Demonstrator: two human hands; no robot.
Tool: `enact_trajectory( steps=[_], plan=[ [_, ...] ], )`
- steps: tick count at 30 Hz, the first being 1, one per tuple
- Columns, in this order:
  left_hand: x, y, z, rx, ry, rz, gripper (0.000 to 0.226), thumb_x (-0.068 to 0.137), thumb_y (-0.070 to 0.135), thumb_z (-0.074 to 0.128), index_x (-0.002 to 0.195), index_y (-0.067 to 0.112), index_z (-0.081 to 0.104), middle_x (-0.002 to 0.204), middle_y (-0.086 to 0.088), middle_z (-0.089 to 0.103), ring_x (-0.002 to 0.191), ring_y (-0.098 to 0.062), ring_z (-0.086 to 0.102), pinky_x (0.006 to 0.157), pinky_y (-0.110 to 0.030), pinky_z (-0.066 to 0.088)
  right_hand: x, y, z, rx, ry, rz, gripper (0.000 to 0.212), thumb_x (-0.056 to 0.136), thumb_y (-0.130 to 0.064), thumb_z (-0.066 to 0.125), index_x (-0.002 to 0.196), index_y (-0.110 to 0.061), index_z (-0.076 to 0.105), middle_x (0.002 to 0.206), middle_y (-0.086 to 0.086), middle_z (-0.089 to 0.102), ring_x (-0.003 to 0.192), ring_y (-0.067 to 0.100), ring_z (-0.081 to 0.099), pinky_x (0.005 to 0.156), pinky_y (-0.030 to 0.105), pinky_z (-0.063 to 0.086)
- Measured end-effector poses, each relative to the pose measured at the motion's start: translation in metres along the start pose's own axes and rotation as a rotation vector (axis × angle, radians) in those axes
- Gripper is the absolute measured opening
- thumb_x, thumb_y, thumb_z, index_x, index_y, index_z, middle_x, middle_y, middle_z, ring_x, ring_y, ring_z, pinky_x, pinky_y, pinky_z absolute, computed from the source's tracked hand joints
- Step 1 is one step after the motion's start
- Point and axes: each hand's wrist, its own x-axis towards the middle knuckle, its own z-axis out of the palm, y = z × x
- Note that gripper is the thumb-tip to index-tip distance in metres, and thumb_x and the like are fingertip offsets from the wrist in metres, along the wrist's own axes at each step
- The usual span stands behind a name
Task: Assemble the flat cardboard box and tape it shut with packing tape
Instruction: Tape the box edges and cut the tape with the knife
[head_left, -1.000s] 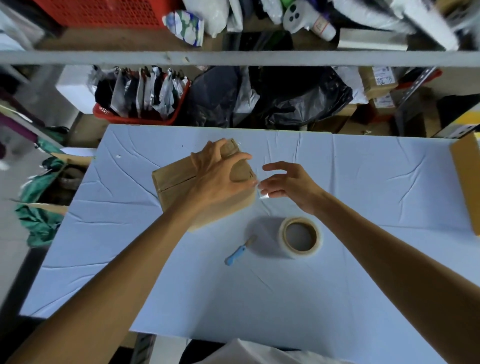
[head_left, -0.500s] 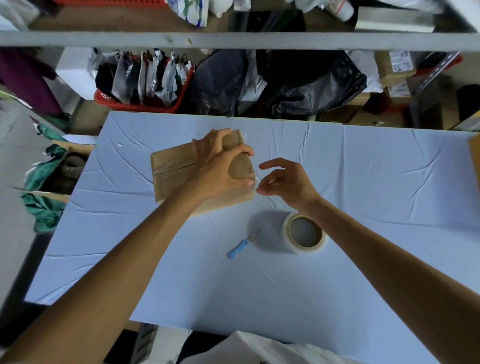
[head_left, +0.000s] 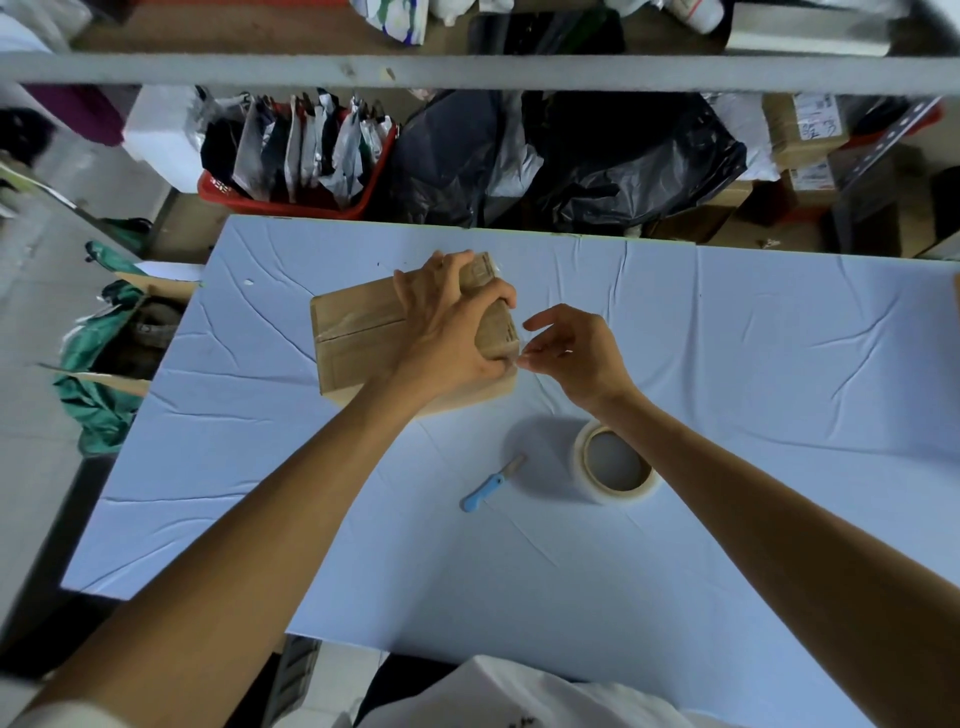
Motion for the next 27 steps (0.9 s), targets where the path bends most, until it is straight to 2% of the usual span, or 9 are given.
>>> enact_trajectory(
  steps=[5,8,12,17,19,21,23,25,27],
  plan=[
    [-0.001,0.001,0.002,0.015,0.014,0.006,0.056,0.057,0.055,0.074,0.106,0.034,0.058,0.137,-0.01,0.037,0.132,-0.032,0.031,0.106,-0.057,0.022,-0.002,-0.003,-0.002,-0.037,-0.005,-0.021,0.026,0.071,-0.001,0.078,0.095,-0.007,0.067,0.072,-0.001,0.069,0.057,-0.002,0.062,0.058,0.008,0.046],
    [-0.003,-0.002,0.004,0.001,0.022,-0.003,0.06,0.055,0.059,0.069,0.11,0.036,0.056,0.138,-0.01,0.039,0.134,-0.033,0.03,0.108,-0.058,0.021,-0.009,-0.003,0.0,-0.113,0.121,-0.005,0.03,0.074,0.01,0.063,0.099,-0.008,0.065,0.085,0.007,0.069,0.074,0.012,0.066,0.066,0.022,0.054],
    [-0.004,-0.004,0.007,0.025,0.027,-0.006,0.068,0.052,0.064,0.065,0.114,0.038,0.052,0.139,-0.01,0.039,0.134,-0.035,0.03,0.107,-0.06,0.021,-0.026,0.001,-0.004,-0.204,0.291,0.116,0.026,0.08,0.001,0.054,0.101,-0.009,0.066,0.089,0.006,0.069,0.084,0.022,0.064,0.079,0.036,0.055],
    [-0.001,-0.007,0.011,0.073,0.049,0.011,0.07,0.052,0.064,0.068,0.114,0.038,0.051,0.136,-0.011,0.041,0.13,-0.036,0.035,0.105,-0.063,0.022,-0.046,-0.009,0.001,-0.176,0.166,0.087,0.02,0.081,-0.007,0.059,0.091,-0.012,0.075,0.08,-0.001,0.072,0.078,0.012,0.067,0.063,0.004,0.044],
    [-0.001,-0.006,0.011,0.071,0.061,0.013,0.068,0.052,0.063,0.069,0.113,0.038,0.052,0.135,-0.011,0.041,0.129,-0.036,0.036,0.105,-0.064,0.022,-0.048,-0.016,0.006,-0.142,0.146,0.054,0.017,0.082,-0.007,0.06,0.085,-0.013,0.075,0.075,-0.005,0.067,0.07,0.007,0.06,0.057,0.0,0.039],
    [-0.002,-0.006,0.012,0.062,0.075,0.015,0.066,0.053,0.063,0.069,0.112,0.038,0.052,0.134,-0.011,0.042,0.129,-0.036,0.036,0.105,-0.064,0.022,-0.048,-0.022,0.011,-0.135,0.135,0.0,0.029,0.08,-0.004,0.057,0.057,-0.021,0.054,0.053,-0.013,0.048,0.052,0.003,0.042,0.05,0.006,0.033],
    [-0.002,-0.007,0.012,0.045,0.085,0.021,0.067,0.052,0.061,0.07,0.112,0.037,0.053,0.135,-0.012,0.042,0.13,-0.036,0.036,0.105,-0.063,0.019,-0.048,-0.028,0.014,-0.103,0.126,-0.017,0.042,0.079,-0.002,0.056,0.053,-0.029,0.037,0.044,-0.011,0.035,0.045,-0.002,0.041,0.047,0.006,0.032],
    [-0.003,-0.006,0.013,0.023,0.086,0.016,0.069,0.05,0.057,0.074,0.113,0.036,0.054,0.137,-0.012,0.042,0.132,-0.037,0.034,0.107,-0.062,0.015,-0.045,-0.031,0.015,-0.099,0.103,-0.031,0.029,0.08,-0.004,0.057,0.055,-0.017,0.052,0.045,-0.006,0.045,0.045,0.001,0.042,0.049,0.009,0.032],
    [-0.005,-0.005,0.013,0.026,0.083,0.01,0.072,0.049,0.058,0.077,0.114,0.037,0.055,0.139,-0.011,0.041,0.134,-0.036,0.033,0.107,-0.061,0.016,-0.042,-0.033,0.019,-0.108,0.103,-0.037,0.015,0.08,-0.009,0.059,0.067,-0.004,0.066,0.055,0.005,0.058,0.05,0.01,0.042,0.053,0.025,0.037]
  ],
)
